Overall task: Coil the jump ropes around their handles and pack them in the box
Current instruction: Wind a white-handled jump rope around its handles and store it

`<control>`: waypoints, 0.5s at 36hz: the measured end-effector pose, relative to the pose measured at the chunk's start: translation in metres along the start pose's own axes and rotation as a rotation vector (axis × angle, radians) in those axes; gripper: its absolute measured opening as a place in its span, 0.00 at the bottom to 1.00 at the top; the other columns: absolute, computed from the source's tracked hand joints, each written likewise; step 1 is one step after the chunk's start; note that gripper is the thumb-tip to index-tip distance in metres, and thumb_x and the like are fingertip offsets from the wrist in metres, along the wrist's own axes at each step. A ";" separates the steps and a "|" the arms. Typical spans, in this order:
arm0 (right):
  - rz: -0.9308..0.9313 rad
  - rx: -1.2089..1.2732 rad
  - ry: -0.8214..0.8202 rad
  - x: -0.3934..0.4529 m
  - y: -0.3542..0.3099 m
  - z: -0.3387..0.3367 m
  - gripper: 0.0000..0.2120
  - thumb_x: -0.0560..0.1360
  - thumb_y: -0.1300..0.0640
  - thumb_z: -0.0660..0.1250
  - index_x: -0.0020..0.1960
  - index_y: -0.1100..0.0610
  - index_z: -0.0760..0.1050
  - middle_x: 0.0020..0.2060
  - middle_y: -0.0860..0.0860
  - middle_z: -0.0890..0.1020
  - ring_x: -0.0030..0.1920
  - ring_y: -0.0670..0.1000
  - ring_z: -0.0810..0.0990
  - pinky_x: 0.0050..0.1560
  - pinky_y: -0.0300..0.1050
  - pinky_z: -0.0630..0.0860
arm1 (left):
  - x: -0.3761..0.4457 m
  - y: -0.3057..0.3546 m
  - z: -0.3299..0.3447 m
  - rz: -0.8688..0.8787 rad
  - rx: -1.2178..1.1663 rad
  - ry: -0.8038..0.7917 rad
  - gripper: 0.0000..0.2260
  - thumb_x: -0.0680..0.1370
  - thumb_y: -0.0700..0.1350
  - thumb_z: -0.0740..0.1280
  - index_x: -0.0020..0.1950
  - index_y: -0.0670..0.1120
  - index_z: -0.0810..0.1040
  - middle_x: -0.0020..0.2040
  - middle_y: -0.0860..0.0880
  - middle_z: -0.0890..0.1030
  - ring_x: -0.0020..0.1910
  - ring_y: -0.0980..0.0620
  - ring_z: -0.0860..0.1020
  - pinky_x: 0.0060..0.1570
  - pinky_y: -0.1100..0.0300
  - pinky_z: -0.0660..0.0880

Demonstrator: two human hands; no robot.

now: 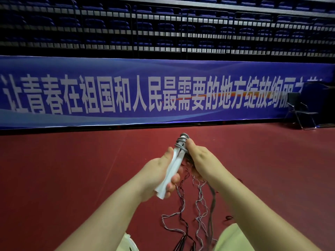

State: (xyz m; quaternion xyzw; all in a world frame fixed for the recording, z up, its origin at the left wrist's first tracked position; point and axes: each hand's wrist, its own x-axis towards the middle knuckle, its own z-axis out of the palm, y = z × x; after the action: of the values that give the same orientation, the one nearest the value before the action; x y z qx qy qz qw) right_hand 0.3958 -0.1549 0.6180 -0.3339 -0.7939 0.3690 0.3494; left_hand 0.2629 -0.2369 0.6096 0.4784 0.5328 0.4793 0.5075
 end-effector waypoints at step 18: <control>0.342 0.479 -0.015 -0.002 0.014 0.020 0.28 0.76 0.31 0.53 0.36 0.56 0.69 0.27 0.50 0.69 0.21 0.46 0.61 0.24 0.38 0.55 | 0.015 -0.004 -0.001 0.304 1.502 0.518 0.17 0.81 0.62 0.50 0.48 0.49 0.63 0.47 0.49 0.77 0.47 0.42 0.77 0.38 0.54 0.64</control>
State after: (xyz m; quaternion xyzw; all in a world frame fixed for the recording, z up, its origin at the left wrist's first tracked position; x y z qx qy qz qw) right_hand 0.3851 -0.1568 0.5965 -0.3680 -0.6190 0.6018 0.3453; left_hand 0.2615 -0.2228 0.6043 0.6326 0.7423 0.1530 -0.1595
